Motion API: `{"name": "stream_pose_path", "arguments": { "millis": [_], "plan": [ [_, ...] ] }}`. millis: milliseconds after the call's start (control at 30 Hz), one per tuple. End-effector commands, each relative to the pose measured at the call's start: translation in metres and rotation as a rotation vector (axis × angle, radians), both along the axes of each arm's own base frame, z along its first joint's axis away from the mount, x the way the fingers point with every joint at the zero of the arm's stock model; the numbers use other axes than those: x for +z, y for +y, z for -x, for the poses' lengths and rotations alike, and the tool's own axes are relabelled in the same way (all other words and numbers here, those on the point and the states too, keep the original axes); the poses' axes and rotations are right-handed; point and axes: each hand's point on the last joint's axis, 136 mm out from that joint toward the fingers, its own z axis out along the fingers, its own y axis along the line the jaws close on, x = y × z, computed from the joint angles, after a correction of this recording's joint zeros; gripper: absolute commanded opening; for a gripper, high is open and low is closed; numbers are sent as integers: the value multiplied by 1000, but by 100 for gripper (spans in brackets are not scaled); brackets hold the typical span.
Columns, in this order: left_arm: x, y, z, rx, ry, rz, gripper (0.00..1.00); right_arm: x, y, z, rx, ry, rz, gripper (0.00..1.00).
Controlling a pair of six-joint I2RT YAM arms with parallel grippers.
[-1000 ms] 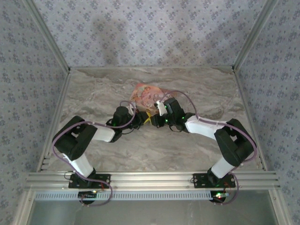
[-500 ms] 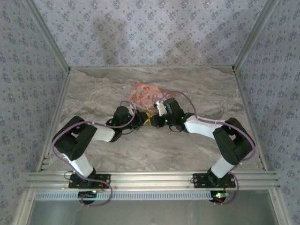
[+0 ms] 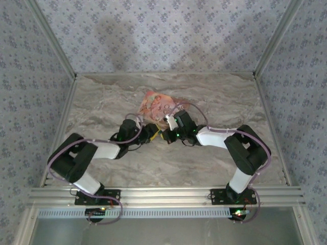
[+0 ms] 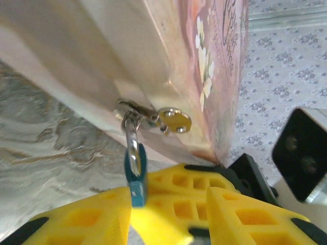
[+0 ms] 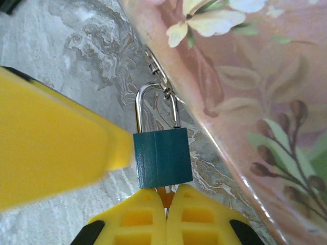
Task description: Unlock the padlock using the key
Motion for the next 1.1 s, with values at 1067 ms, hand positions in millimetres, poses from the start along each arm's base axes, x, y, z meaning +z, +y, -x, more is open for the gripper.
{"name": "stream_pose_path", "arguments": {
  "millis": [1067],
  "plan": [
    [21, 116, -141, 202, -134, -394, 55, 19, 46, -21, 292, -315, 263, 0]
  ]
}}
